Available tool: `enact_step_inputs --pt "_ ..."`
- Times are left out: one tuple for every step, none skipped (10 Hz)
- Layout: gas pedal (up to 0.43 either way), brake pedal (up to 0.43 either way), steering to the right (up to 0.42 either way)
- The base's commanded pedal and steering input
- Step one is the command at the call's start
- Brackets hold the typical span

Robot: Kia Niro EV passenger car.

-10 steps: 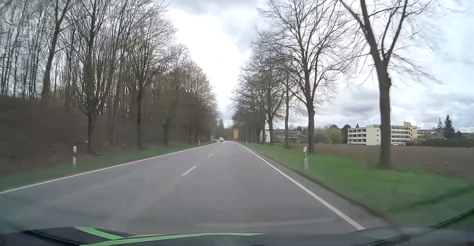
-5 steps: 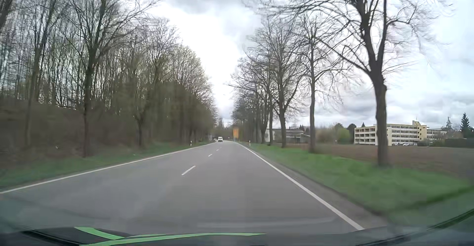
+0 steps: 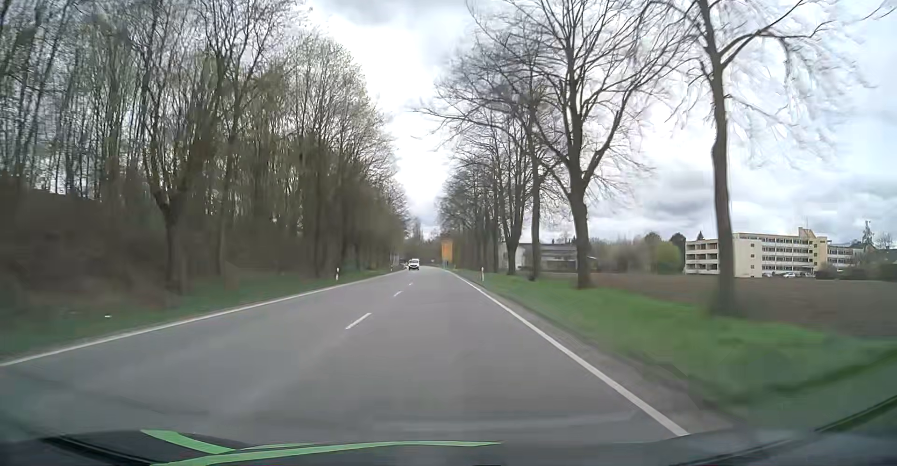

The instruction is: Follow the waypoints while adhering to traffic rules and regulations

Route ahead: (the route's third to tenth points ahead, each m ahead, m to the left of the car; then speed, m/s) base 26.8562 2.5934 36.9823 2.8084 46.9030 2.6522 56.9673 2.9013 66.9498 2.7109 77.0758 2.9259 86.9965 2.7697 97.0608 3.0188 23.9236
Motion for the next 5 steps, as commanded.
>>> enact_step_inputs --pt "0.209 0.000 0.000" --pt "0.209 0.000 0.000" --pt "0.209 0.000 0.000" --pt "0.209 0.000 0.000" --pt "0.209 0.000 0.000"
